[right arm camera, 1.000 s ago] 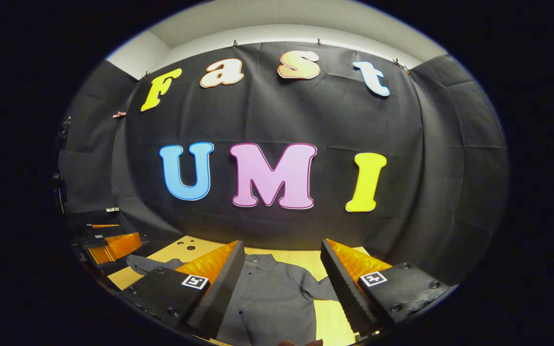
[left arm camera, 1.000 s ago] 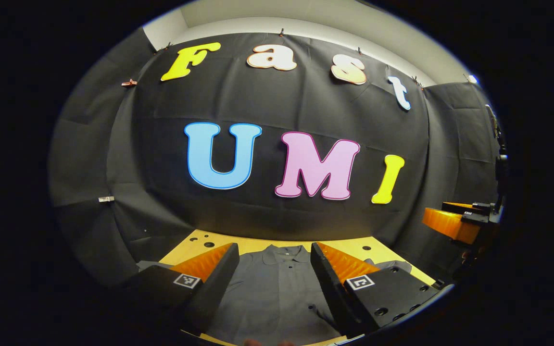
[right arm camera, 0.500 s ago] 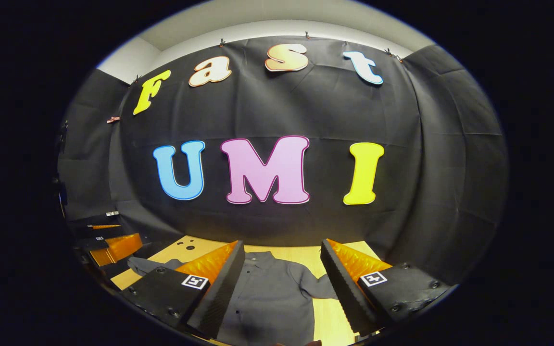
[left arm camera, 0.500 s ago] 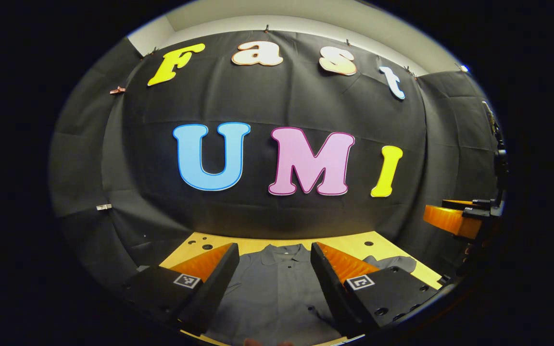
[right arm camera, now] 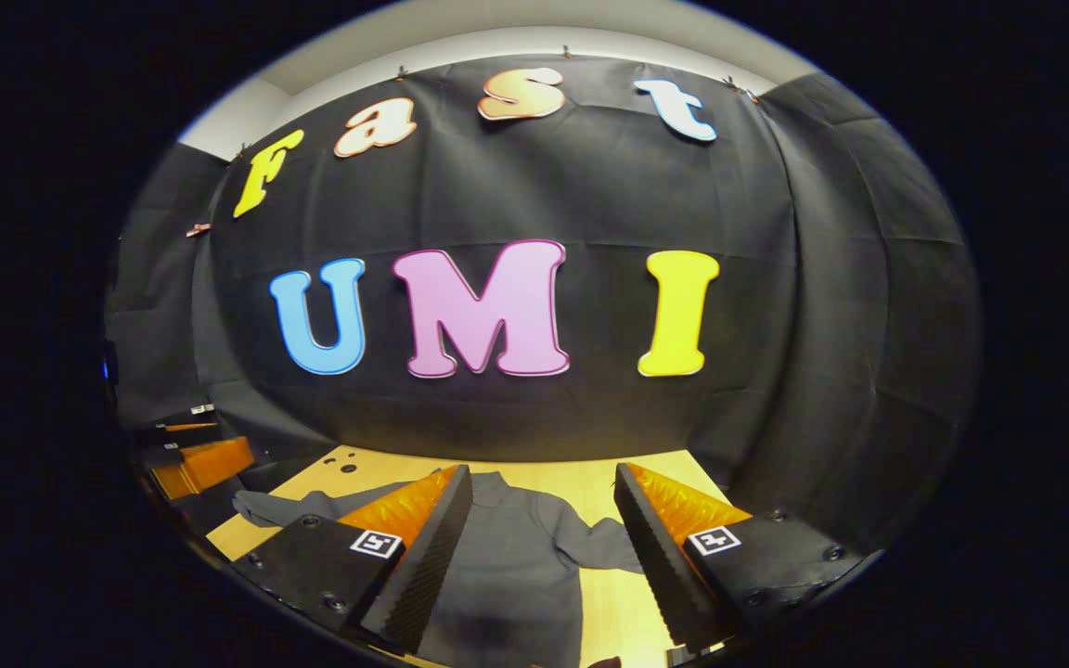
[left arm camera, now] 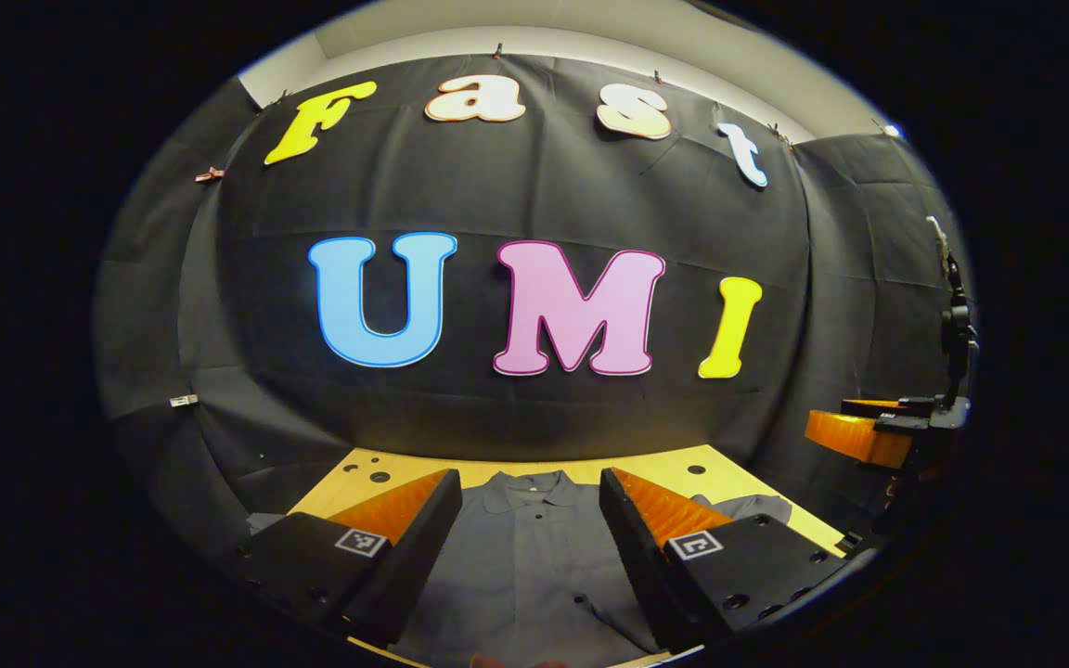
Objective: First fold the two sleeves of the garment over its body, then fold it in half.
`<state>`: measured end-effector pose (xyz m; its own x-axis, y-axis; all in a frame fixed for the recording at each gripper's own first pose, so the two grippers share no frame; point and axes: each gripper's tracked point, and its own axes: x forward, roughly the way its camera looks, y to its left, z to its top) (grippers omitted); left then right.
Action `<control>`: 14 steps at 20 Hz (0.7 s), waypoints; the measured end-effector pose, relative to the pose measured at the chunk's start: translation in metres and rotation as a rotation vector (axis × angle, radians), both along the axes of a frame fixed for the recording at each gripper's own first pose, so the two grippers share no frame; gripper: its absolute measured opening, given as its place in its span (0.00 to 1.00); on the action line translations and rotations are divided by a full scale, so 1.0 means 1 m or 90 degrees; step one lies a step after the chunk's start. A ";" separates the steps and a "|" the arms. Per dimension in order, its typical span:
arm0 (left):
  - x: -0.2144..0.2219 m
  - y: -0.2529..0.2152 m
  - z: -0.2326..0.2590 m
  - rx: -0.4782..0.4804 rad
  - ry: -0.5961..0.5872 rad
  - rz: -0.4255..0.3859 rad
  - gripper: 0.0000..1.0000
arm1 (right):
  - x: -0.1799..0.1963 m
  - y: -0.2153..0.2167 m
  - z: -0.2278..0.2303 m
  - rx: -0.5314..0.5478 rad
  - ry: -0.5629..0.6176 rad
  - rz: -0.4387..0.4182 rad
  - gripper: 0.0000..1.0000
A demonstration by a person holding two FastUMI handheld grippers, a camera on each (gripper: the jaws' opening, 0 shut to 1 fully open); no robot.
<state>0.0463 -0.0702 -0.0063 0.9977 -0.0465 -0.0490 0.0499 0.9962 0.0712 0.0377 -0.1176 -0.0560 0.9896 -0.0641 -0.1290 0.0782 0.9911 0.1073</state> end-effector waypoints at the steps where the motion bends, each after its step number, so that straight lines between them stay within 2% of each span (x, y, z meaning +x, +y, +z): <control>1: 0.003 -0.006 -0.002 -0.002 0.005 -0.005 0.94 | 0.007 -0.023 -0.013 -0.004 0.015 -0.019 0.95; 4: 0.008 -0.020 -0.012 -0.025 0.026 -0.014 0.94 | 0.030 -0.087 -0.062 -0.007 0.063 -0.064 0.96; 8: 0.019 -0.017 -0.032 -0.036 0.066 0.030 0.94 | 0.064 -0.176 -0.145 -0.010 0.142 -0.118 0.96; 11: 0.024 -0.016 -0.040 -0.027 0.084 0.069 0.94 | 0.089 -0.223 -0.218 0.009 0.215 -0.155 0.96; 14: 0.025 -0.022 -0.045 -0.005 0.098 0.082 0.94 | 0.098 -0.250 -0.274 0.022 0.274 -0.168 0.96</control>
<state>0.0712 -0.0919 -0.0509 0.9762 0.0808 -0.2013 -0.0690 0.9955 0.0650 0.1354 -0.3673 -0.3300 0.7967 -0.2936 -0.5282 0.3699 0.9281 0.0420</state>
